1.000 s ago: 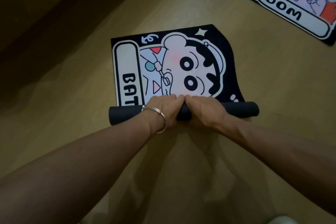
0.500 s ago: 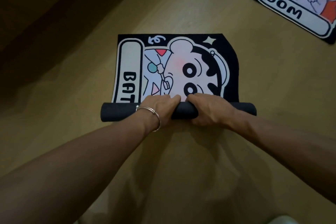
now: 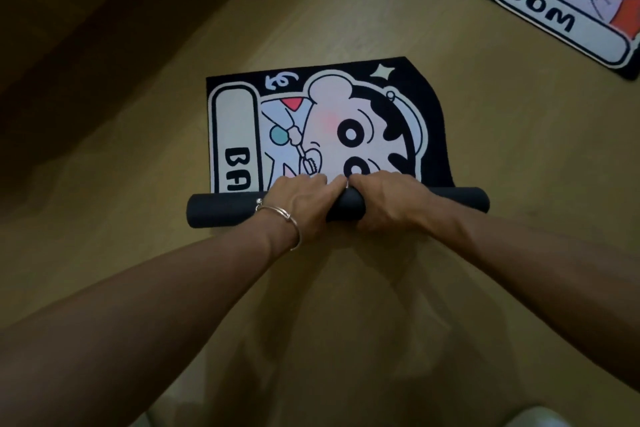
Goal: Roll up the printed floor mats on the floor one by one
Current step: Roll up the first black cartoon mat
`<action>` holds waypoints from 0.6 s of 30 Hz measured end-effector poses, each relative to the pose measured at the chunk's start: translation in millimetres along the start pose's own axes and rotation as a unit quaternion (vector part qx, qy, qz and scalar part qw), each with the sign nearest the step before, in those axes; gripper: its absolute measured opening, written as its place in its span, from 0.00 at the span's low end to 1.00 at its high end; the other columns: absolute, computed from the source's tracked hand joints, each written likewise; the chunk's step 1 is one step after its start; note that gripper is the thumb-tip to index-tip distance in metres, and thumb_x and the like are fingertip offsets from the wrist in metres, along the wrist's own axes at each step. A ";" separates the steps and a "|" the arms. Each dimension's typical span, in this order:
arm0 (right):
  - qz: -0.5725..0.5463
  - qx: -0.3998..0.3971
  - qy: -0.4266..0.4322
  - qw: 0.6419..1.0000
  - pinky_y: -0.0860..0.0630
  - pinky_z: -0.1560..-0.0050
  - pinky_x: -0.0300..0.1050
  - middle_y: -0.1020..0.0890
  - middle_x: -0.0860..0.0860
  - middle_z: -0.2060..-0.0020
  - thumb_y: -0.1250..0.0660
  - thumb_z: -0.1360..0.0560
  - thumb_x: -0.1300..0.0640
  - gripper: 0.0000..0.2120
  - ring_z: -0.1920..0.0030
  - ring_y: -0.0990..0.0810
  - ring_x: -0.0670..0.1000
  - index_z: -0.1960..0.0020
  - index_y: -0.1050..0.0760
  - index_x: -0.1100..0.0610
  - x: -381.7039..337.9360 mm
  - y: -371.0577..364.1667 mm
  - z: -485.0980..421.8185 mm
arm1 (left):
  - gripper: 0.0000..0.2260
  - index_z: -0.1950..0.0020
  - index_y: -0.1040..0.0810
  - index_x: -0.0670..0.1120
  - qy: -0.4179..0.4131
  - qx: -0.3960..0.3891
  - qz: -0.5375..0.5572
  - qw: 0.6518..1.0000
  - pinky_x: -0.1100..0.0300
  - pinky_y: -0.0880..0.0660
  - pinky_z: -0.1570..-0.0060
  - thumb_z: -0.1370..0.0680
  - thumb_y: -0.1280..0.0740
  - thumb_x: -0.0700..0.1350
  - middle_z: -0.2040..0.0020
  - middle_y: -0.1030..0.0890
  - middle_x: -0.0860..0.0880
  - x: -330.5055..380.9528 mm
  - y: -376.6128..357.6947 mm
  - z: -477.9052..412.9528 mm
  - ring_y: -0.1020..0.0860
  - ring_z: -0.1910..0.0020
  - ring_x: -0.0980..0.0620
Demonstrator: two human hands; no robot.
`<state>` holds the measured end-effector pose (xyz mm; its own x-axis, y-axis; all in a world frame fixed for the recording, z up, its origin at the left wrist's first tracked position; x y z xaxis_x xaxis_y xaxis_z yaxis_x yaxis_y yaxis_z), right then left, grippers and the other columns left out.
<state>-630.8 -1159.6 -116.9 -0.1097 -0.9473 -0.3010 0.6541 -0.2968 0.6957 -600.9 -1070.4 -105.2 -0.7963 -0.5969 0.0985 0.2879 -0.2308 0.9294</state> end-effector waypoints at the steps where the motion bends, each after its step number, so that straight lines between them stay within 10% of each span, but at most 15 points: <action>1: -0.033 -0.037 -0.010 0.999 0.24 0.49 0.46 0.23 0.52 0.47 0.29 0.29 0.53 0.24 0.52 0.24 0.51 0.36 0.33 0.51 2.4 -1.9 0.4 | 0.19 0.33 0.40 0.48 -0.015 0.008 -0.019 1.000 0.54 0.30 0.59 0.22 0.37 0.47 0.46 0.26 0.46 3.9 0.9 1.5 0.23 0.51 0.46; 7: 0.078 0.124 0.016 0.989 0.29 0.45 0.49 0.25 0.51 0.45 0.32 0.26 0.49 0.22 0.48 0.24 0.52 0.37 0.36 0.52 -17.2 6.6 7.3 | 0.19 0.34 0.40 0.47 0.008 0.014 -0.021 1.000 0.54 0.30 0.58 0.22 0.37 0.48 0.44 0.24 0.46 -5.2 5.2 0.8 0.22 0.50 0.45; 13: -0.006 -0.013 0.028 1.000 0.26 0.50 0.46 0.25 0.50 0.51 0.29 0.29 0.52 0.23 0.54 0.27 0.49 0.37 0.33 0.52 -13.9 6.0 3.4 | 0.17 0.36 0.38 0.47 0.014 0.002 -0.026 1.000 0.54 0.32 0.59 0.22 0.38 0.49 0.45 0.25 0.45 -2.6 -0.2 4.6 0.23 0.51 0.45; 18: 0.107 0.130 0.060 0.984 0.30 0.47 0.48 0.24 0.50 0.48 0.33 0.27 0.48 0.19 0.51 0.24 0.51 0.40 0.35 0.52 -23.5 13.5 4.3 | 0.21 0.37 0.35 0.49 0.032 -0.015 0.029 0.999 0.54 0.28 0.58 0.26 0.35 0.56 0.47 0.22 0.48 -12.1 0.7 0.2 0.22 0.53 0.46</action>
<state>-622.6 -1141.8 -97.6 0.1091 -0.9751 -0.1930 0.4367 -0.1274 0.8906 -591.2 -1063.2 -105.7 -0.7420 -0.6581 0.1279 0.3490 -0.2164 0.9118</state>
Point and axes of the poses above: each hand's wrist, its own z-axis away from the middle knuckle, its own y-axis out of the back of the hand, x = y × z, the point moved 7 cm from there along -z, towards the middle knuckle
